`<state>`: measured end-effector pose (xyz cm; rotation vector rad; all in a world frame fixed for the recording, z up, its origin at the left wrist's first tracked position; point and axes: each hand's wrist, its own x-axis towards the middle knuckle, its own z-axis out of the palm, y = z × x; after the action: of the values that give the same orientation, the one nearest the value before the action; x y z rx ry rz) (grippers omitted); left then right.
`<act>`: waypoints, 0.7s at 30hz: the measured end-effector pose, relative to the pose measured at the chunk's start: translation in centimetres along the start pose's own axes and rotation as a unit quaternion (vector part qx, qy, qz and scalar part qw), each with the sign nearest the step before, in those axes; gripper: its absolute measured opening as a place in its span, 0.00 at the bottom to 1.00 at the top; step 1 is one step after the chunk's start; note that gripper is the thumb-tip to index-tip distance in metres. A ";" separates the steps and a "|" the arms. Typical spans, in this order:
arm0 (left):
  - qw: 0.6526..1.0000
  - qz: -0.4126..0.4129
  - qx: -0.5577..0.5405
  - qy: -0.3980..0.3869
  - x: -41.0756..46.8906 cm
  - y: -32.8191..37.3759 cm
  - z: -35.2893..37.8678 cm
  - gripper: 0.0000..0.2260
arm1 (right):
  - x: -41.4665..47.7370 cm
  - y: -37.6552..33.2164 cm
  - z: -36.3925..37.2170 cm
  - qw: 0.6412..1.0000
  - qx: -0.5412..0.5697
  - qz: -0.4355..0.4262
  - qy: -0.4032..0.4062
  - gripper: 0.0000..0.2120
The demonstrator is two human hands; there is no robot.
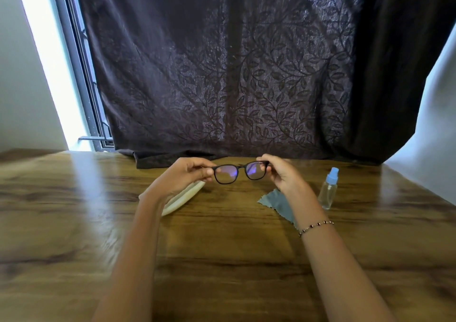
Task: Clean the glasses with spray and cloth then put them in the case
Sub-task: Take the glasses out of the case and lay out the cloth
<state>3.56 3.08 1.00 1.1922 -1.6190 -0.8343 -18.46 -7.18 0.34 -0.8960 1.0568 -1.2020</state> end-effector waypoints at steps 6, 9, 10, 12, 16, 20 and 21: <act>0.994 0.016 -0.063 0.088 0.5 0.8 0.7 0.05 | -0.5 -0.3 0.0 1.000 -0.005 -0.022 -0.012 0.08; 0.994 0.018 -0.077 0.081 0.5 0.9 0.7 0.06 | -1.2 -0.9 0.1 0.999 0.011 -0.033 -0.015 0.11; 0.993 0.015 -0.083 0.076 0.3 0.9 0.7 0.06 | -1.4 -1.1 0.1 0.999 0.021 -0.037 -0.016 0.10; 0.992 0.012 -0.101 0.075 0.2 0.9 0.5 0.07 | -1.8 -1.5 -0.2 0.999 0.006 -0.051 -0.015 0.07; 0.990 0.026 -0.108 0.086 0.4 1.0 0.5 0.07 | -1.7 -2.3 -2.8 0.921 -0.299 -0.220 0.119 0.05; 0.988 0.035 -0.111 0.106 0.7 1.0 0.9 0.07 | -2.7 -4.4 -7.2 0.746 -0.484 -0.339 0.306 0.14; 0.986 0.037 -0.114 0.112 0.8 1.0 0.9 0.07 | -2.8 -4.9 -8.4 0.735 -0.508 -0.314 0.321 0.19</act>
<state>2.27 2.60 1.82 1.0188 -1.3384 -0.7858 -27.96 -5.19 3.02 -1.8650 2.2017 -1.5220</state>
